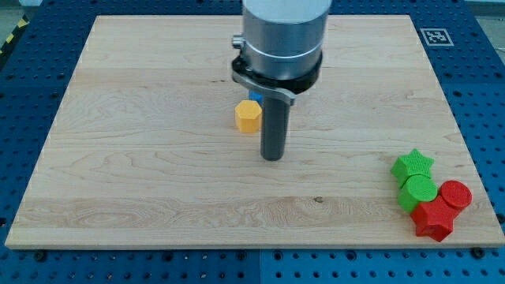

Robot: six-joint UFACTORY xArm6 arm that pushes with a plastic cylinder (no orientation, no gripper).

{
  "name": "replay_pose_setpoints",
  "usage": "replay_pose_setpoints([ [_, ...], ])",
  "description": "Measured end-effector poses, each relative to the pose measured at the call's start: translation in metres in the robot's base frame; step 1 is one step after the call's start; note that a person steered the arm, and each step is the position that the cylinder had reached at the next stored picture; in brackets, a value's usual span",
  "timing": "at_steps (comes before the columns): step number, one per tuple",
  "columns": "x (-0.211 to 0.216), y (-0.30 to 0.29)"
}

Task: Move the yellow hexagon to the center

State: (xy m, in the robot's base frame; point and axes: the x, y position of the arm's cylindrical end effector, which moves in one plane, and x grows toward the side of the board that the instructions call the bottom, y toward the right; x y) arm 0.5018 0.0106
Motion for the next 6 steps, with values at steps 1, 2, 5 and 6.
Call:
replay_pose_setpoints([
  [1, -0.031, -0.02],
  [2, -0.053, -0.024],
  [5, -0.091, -0.024],
  [6, -0.09, -0.038],
])
